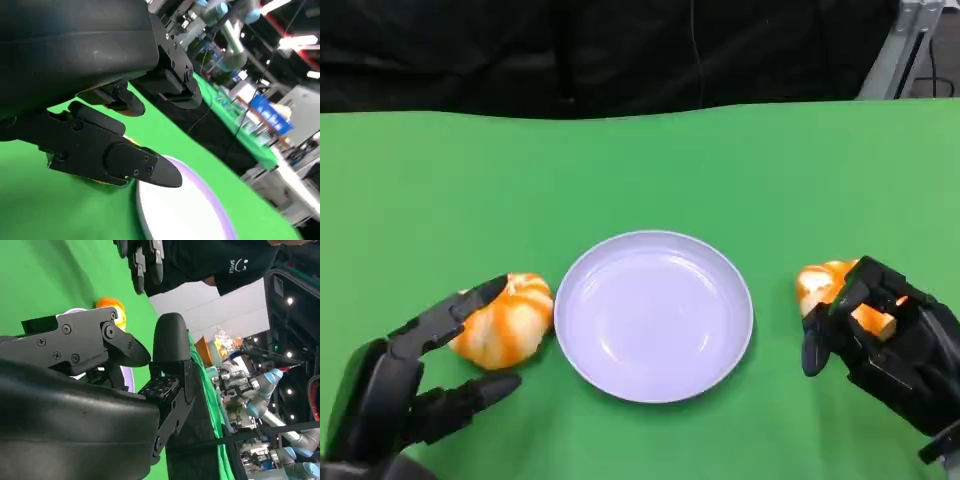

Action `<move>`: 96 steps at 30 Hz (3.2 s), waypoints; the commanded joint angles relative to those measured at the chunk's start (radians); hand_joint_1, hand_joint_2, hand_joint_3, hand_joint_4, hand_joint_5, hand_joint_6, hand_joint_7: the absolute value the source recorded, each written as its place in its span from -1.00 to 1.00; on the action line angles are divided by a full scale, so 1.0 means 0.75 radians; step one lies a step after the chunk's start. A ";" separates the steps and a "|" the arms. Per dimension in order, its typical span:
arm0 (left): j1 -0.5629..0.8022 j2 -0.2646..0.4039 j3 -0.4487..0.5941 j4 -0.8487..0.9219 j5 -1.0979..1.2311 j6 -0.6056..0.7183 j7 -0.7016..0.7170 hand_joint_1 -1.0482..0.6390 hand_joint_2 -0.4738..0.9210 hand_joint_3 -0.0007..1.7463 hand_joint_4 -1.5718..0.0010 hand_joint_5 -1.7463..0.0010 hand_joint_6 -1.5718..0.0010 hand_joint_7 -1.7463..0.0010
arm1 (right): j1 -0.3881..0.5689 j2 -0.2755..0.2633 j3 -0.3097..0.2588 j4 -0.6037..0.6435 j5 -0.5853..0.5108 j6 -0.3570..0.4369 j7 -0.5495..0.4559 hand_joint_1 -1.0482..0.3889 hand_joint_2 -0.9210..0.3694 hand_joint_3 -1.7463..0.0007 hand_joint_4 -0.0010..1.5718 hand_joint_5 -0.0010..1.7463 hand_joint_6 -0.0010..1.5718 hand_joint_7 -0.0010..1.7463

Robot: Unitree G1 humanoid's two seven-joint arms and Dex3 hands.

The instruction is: Grasp the bread from the table and place it into the plate.

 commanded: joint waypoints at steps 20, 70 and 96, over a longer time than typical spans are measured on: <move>-0.194 0.223 -0.290 0.003 0.088 0.490 -0.061 -0.51 0.98 -1.00 0.58 1.00 0.48 1.00 | 0.005 -0.004 0.007 0.015 0.002 -0.043 -0.007 0.41 -0.97 0.13 -0.11 1.00 -0.20 0.66; -0.361 0.276 -0.493 0.283 0.139 0.613 0.036 0.07 1.00 -0.73 0.27 0.94 0.20 0.95 | 0.006 -0.012 0.000 0.006 0.016 -0.024 -0.005 0.44 -1.00 0.12 -0.11 1.00 -0.18 0.62; -0.357 0.270 -0.527 0.302 0.139 0.611 0.118 0.15 1.00 -0.46 0.60 -0.46 0.21 0.23 | 0.003 -0.012 0.001 0.011 0.010 -0.044 0.000 0.41 -1.00 0.15 -0.12 1.00 -0.18 0.61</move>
